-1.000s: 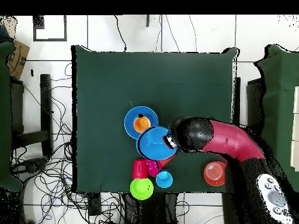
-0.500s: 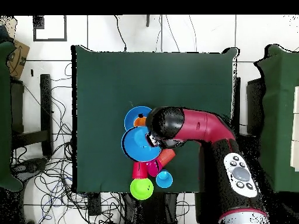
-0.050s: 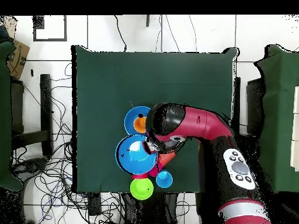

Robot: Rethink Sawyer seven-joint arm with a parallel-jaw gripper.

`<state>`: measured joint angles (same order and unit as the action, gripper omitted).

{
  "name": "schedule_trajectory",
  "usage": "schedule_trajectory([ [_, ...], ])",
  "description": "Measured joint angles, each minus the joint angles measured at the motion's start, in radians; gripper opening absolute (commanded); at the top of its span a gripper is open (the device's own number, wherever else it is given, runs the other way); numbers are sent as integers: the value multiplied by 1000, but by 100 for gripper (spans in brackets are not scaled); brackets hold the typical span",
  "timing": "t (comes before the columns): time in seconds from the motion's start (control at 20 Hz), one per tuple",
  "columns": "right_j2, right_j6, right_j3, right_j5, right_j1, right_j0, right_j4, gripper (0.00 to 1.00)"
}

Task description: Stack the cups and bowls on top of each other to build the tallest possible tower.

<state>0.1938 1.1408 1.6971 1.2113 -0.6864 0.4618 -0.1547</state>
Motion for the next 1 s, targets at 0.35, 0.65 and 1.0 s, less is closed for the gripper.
schedule_trajectory([
  [0.35, -1, 0, 0, -22, 54, 2, 7, 0],
  [0.65, -1, 0, -1, -49, 94, 5, 7, 0],
  [1.0, 0, 0, 0, -53, 103, 26, 7, 0],
])
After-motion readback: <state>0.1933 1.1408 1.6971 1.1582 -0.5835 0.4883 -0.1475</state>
